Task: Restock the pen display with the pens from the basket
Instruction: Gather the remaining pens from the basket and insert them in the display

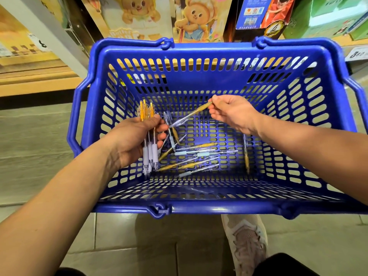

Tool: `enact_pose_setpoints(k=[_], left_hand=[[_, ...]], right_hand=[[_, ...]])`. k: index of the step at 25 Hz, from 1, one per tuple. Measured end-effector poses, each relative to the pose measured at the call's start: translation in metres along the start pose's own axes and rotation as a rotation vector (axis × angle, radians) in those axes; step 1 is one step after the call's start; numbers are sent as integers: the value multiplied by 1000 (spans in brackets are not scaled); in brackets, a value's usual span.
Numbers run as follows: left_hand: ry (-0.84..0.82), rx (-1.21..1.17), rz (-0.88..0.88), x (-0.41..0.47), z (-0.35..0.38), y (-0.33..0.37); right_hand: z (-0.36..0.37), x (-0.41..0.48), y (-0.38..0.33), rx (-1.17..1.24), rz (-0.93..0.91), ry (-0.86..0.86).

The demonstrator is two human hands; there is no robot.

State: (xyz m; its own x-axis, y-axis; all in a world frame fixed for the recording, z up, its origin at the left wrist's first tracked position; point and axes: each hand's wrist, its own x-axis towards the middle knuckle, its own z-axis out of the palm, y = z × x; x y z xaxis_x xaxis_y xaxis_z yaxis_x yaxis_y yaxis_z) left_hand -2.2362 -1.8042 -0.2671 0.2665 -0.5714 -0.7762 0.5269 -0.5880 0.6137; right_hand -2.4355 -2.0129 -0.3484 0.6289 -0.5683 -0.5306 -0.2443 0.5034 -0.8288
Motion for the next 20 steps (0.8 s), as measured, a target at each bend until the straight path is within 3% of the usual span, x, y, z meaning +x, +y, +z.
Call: enact_pose_setpoints(k=[4, 7, 8, 10, 12, 17, 20], left_hand=[[5, 3, 15, -1, -2, 0], [1, 7, 18, -2, -4, 0], [-2, 8, 18, -3, -4, 0], [-5, 17, 17, -4, -3, 0], [-10, 30, 16, -5, -2, 0], [0, 12, 5, -7, 0, 1], [8, 8, -3, -8, -1, 3]], right_hand=[[-7, -5, -4, -64, 21, 5], [-24, 1, -3, -194, 69, 166], [-30, 5, -2, -299, 101, 218], [-44, 12, -1, -783, 197, 270], [-50, 13, 0, -1249, 180, 201], [-48, 8, -4, -1619, 191, 78], [-36, 6, 8, -1806, 82, 102]])
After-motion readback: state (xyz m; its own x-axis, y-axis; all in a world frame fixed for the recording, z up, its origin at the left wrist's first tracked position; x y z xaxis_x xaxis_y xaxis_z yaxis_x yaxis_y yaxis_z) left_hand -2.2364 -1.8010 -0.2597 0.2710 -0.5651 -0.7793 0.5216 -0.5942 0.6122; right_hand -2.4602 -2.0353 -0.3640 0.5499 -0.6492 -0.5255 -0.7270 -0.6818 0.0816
